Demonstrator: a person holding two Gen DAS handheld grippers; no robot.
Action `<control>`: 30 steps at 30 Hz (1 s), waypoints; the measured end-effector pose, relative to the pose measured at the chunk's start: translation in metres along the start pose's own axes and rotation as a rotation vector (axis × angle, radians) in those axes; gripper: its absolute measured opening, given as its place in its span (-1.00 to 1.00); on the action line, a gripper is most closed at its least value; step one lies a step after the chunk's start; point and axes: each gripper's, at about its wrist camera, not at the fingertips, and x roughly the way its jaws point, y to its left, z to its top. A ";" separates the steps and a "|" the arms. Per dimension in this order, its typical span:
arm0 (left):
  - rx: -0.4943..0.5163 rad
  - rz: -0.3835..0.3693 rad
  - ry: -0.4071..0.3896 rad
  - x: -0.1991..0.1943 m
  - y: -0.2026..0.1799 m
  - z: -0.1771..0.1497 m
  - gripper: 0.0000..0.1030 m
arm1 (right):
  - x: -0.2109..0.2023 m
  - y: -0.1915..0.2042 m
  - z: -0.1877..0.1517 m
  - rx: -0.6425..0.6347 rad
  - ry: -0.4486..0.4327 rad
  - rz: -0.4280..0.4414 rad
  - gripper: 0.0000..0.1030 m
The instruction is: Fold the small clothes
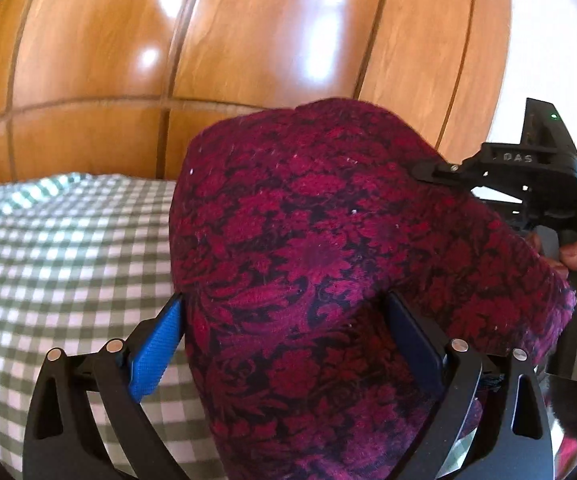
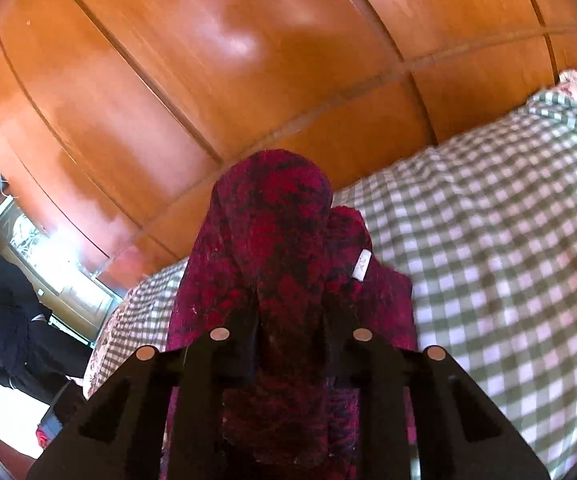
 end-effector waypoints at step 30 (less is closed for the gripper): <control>-0.031 0.018 -0.059 -0.024 0.007 -0.001 0.92 | -0.016 -0.001 -0.081 -0.126 -0.090 -0.351 -0.71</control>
